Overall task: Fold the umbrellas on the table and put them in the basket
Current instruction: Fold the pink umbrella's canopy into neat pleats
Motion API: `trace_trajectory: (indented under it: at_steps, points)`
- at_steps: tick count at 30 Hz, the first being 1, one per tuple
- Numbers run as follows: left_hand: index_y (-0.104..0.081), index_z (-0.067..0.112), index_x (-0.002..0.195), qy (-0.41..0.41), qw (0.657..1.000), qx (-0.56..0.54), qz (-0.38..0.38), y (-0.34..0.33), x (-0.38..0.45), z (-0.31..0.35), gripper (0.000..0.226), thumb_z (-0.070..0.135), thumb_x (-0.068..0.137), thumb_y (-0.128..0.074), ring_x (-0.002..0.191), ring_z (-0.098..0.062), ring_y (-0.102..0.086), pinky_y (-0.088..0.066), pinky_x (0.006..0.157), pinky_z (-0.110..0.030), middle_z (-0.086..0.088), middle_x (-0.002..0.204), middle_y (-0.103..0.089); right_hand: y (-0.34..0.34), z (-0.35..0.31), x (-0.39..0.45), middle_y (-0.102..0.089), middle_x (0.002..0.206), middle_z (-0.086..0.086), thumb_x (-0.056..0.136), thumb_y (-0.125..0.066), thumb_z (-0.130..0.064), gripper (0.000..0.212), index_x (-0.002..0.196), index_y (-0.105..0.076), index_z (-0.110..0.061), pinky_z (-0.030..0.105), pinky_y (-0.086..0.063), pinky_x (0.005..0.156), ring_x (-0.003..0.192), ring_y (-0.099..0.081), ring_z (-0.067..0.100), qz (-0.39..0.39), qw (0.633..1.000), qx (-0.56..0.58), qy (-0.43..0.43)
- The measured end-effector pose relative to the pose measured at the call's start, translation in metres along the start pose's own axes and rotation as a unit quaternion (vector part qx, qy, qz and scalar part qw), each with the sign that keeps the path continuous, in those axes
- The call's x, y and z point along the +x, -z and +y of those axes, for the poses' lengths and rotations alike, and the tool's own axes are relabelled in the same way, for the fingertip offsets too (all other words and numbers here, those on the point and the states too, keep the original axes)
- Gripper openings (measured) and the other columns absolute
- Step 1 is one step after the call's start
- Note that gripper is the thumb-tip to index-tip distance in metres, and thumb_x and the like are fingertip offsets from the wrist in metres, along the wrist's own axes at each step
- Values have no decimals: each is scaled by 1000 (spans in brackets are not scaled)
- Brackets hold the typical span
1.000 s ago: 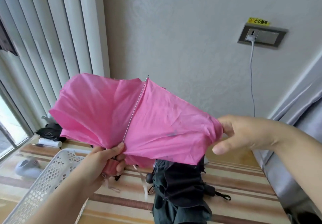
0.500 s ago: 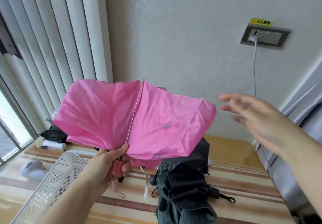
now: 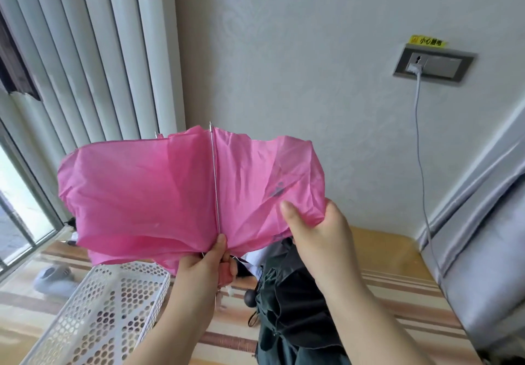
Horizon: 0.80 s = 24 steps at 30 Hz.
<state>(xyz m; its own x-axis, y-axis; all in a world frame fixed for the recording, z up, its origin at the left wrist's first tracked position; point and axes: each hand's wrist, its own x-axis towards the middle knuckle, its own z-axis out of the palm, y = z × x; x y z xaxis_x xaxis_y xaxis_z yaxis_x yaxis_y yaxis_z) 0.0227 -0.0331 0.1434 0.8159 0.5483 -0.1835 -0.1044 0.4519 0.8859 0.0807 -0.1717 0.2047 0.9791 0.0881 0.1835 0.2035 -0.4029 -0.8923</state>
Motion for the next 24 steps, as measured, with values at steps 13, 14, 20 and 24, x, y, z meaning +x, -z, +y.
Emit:
trace_trajectory:
  at_steps: [13,14,20,24]
  points:
    - [-49,2,66,68,990,-85,-84,-3,3,11,29,16,92,-51,36,-19,-46,-44,35,-25,-9,47,-46,-8,6,-14,-68,120,5,68,-83,-41,55,117,-63,-23,33,-50,99,115,-63,21,-193,832,519,-33]
    - [-51,2,68,68,990,-89,-87,-3,2,10,28,18,91,-53,36,-19,-46,-44,36,-25,-8,47,-46,-11,5,-17,-67,123,4,61,-87,-44,73,124,-58,-24,33,-50,100,117,-62,22,-215,830,514,-35]
    - [-55,4,56,86,993,-47,-60,-3,4,3,30,17,82,-62,36,-18,-43,-41,38,-22,-9,44,-46,-35,2,-29,-67,118,-10,80,-66,-60,19,98,-63,-54,29,-52,88,106,-65,7,-111,955,270,60]
    - [-50,1,66,122,990,-59,-33,-5,-1,4,22,9,86,-57,31,-15,-42,-38,32,-19,-7,41,-43,-33,-9,-42,-56,132,14,67,-42,-84,57,120,-49,-64,39,-53,92,116,-40,24,-239,934,238,114]
